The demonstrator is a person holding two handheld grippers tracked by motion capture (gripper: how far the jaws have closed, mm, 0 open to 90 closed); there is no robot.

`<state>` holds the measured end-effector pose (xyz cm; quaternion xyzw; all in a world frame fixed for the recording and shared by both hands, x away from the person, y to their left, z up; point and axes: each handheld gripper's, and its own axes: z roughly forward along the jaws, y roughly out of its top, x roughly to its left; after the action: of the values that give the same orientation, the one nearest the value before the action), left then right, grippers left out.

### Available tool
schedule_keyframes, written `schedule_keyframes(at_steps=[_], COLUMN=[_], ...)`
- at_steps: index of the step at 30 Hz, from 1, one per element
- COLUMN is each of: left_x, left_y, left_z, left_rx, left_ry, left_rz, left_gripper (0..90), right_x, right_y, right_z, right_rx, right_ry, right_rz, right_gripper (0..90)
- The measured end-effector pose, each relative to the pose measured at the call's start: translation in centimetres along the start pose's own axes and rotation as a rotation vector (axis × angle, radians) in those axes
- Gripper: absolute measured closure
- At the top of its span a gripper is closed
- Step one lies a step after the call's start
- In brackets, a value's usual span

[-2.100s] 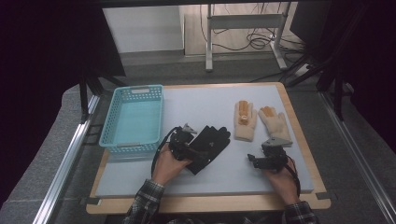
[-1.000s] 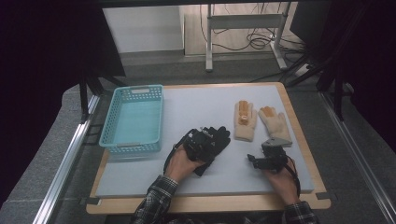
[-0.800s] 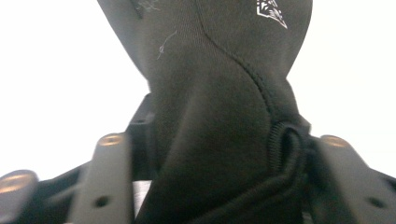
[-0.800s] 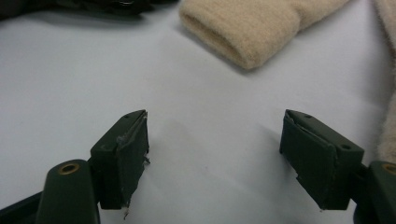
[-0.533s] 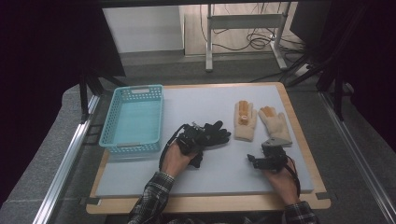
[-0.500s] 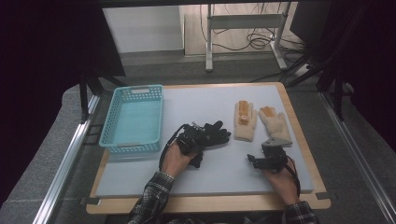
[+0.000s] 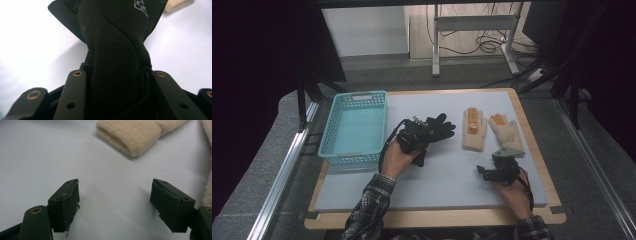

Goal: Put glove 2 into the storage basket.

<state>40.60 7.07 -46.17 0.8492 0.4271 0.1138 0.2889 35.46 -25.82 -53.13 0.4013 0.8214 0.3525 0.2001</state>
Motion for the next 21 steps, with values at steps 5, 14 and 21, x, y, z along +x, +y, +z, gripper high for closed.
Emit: schedule_keyframes(at_steps=[5, 14, 21], left_x=[1.0, 3.9, 6.6], left_y=[1.1, 2.0, 1.6], left_z=[-1.5, -4.5, -6.5], left_rx=[0.000, -0.017, -0.039], left_ry=[0.008, 0.060, 0.115], left_rz=[-0.006, -0.047, -0.104], left_gripper=[63.9, 64.0, 64.0], right_x=[0.0, 0.0, 0.0], right_y=[0.0, 0.0, 0.0], right_z=[0.0, 0.0, 0.0], right_rx=[0.000, 0.000, 0.000], right_ry=[0.000, 0.002, 0.001], right_rz=[-0.001, -0.002, -0.002], right_gripper=[22.8, 22.5, 22.4])
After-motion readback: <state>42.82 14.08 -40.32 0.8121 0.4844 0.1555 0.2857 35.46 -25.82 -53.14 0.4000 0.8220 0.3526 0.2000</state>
